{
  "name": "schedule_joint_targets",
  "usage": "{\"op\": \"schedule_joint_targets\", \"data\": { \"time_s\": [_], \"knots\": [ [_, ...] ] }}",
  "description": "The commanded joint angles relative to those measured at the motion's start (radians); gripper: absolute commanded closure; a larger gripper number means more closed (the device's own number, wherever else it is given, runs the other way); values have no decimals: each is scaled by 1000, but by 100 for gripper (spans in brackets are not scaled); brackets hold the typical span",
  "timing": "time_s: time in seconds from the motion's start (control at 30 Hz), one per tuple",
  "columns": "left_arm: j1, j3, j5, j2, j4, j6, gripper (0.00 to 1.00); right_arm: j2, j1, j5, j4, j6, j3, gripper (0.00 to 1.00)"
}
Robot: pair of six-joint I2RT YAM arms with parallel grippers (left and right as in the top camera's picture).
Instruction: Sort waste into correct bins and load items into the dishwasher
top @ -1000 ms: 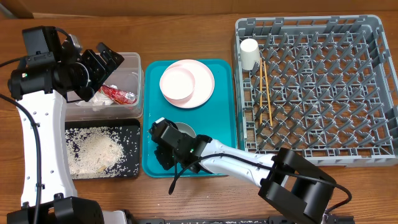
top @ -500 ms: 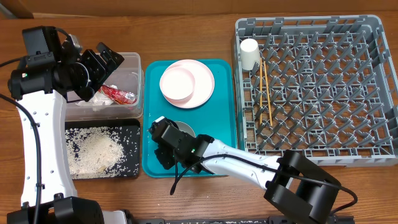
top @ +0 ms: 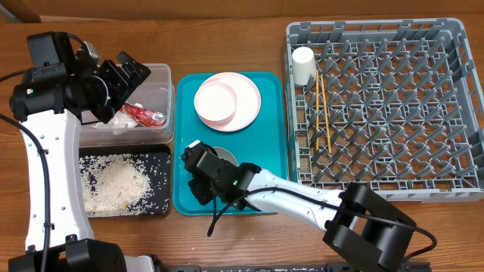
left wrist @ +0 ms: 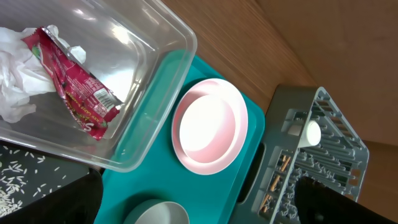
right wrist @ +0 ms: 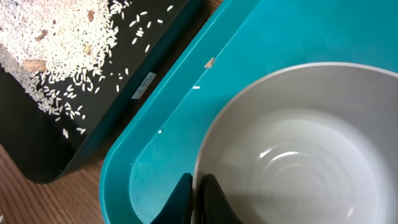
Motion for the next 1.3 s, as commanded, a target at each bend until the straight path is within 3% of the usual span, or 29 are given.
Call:
{"op": "schedule_joint_targets", "data": {
  "time_s": [0.0, 0.5, 0.9, 1.1, 1.27],
  "knots": [
    [2, 16, 8, 3, 2, 2, 0, -6, 3, -33, -6, 15, 4, 96],
    [2, 16, 8, 3, 1, 2, 0, -59, 2, -34, -37, 10, 5, 96],
    [2, 16, 8, 3, 1, 2, 0, -446, -74, -52, -212, 8, 12, 96],
    [2, 16, 7, 3, 1, 2, 0, -630, -193, -285, -235, -15, 11, 96],
    [2, 16, 8, 3, 2, 2, 0, -735, -409, -582, -309, -30, 10, 96]
  ]
}}
